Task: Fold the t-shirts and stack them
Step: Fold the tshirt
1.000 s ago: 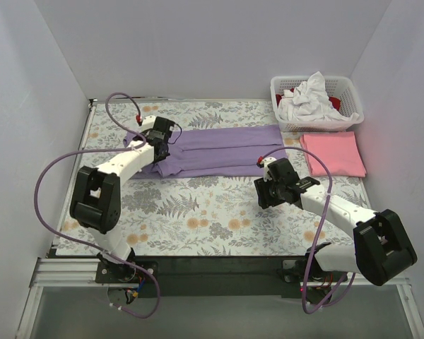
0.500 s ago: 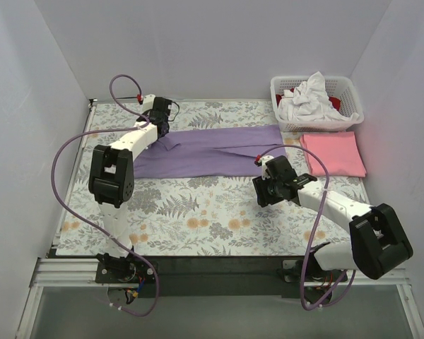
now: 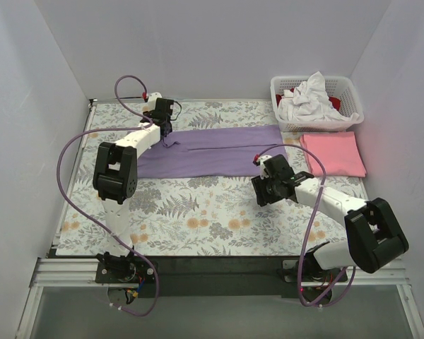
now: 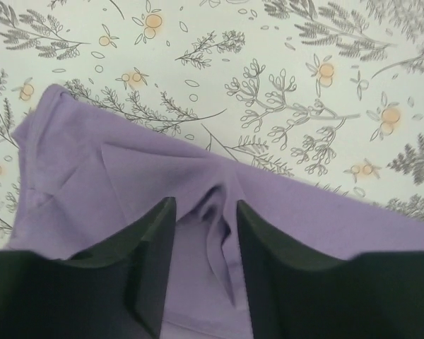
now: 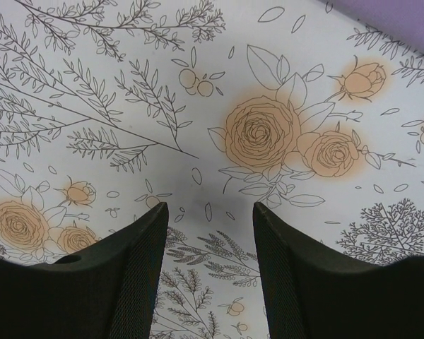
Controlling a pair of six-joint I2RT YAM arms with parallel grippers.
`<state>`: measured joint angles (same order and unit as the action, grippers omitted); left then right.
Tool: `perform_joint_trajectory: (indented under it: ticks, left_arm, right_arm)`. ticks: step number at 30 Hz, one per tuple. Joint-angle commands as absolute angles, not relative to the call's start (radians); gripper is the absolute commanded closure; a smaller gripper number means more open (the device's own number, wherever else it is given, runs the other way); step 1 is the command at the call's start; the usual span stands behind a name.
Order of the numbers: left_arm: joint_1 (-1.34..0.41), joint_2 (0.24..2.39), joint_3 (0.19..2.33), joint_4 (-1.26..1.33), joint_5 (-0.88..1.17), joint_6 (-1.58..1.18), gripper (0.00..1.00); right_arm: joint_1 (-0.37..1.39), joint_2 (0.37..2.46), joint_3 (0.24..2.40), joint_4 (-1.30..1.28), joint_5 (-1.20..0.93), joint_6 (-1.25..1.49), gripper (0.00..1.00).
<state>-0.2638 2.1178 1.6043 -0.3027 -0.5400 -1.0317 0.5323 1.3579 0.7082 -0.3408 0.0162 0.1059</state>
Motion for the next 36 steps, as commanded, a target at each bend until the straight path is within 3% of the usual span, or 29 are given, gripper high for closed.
perform_joint_trajectory:
  ticks: [1,4,7,14,23,36]
  left_arm:
    - [-0.262,2.099,1.632,-0.261,-0.560,-1.025,0.59]
    - [-0.262,2.037,1.606,-0.262,-0.540,-1.054,0.39]
    - [-0.259,1.935,1.549,-0.270,-0.529,-1.097,0.31]
    - [-0.154,1.660,1.297,-0.376,-0.471,-1.308,0.30]
    - [0.063,1.485,0.916,-0.324,-0.373,-1.493,0.30]
    - [0.112,1.601,0.930,-0.302,-0.382,-1.493,0.35]
  right_arm:
    - [0.537,1.364,0.772,-0.336,0.040,0.110,0.42]
    - [0.532,1.368,0.805,-0.339,0.083,0.117,0.42]
    - [0.506,1.390,0.837,-0.336,0.103,0.132,0.42]
    - [0.350,1.433,0.880,-0.276,0.019,0.196,0.44]
    - [0.118,1.531,0.916,-0.140,-0.188,0.288,0.57]
    - [0.055,1.664,0.965,-0.038,-0.279,0.337,0.59]
